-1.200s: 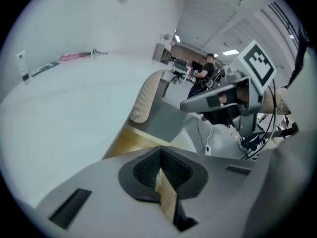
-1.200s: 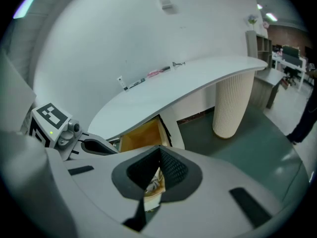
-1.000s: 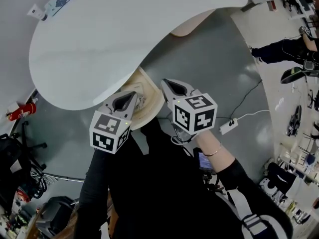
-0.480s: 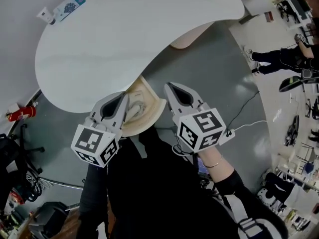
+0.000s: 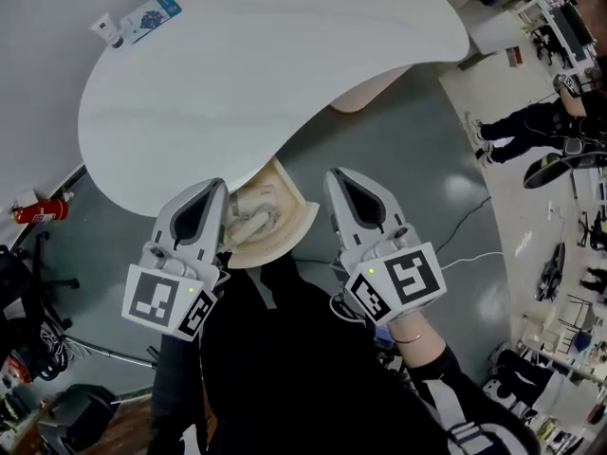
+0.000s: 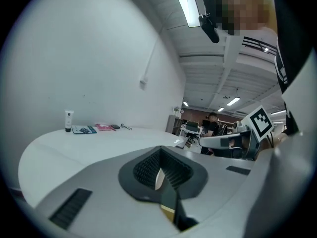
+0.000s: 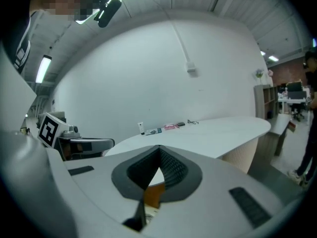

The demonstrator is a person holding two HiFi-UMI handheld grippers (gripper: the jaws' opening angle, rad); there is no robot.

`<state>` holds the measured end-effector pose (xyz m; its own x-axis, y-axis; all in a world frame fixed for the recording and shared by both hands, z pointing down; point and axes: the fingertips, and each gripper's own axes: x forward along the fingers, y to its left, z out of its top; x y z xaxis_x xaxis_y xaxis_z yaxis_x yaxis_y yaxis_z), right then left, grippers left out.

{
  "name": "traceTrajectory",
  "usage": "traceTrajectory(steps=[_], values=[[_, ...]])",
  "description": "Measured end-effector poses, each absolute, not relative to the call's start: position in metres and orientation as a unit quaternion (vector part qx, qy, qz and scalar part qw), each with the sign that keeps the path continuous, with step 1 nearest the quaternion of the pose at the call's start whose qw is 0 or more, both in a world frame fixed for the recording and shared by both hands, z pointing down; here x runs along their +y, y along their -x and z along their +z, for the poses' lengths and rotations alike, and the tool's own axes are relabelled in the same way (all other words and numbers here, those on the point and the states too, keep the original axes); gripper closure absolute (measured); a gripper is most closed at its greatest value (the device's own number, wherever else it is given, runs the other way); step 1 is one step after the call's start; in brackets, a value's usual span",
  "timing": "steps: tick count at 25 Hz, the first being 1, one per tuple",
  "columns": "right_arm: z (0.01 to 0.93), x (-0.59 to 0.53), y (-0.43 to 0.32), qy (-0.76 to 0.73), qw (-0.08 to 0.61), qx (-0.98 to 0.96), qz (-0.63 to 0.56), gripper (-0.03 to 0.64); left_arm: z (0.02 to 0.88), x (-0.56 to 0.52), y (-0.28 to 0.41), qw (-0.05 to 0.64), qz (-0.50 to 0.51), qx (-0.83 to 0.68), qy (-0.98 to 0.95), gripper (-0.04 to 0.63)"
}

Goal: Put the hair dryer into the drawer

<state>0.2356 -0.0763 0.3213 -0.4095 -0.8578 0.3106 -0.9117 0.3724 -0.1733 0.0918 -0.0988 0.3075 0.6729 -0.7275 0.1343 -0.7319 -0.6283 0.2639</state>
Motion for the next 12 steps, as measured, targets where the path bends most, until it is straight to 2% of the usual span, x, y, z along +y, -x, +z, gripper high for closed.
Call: traceTrajectory(steps=[12], values=[[0.233,-0.056,-0.240,-0.548,0.006,-0.833,0.075,0.615,0.236,-0.087,-0.051,0.098,-0.085,-0.472,-0.872,0.587]])
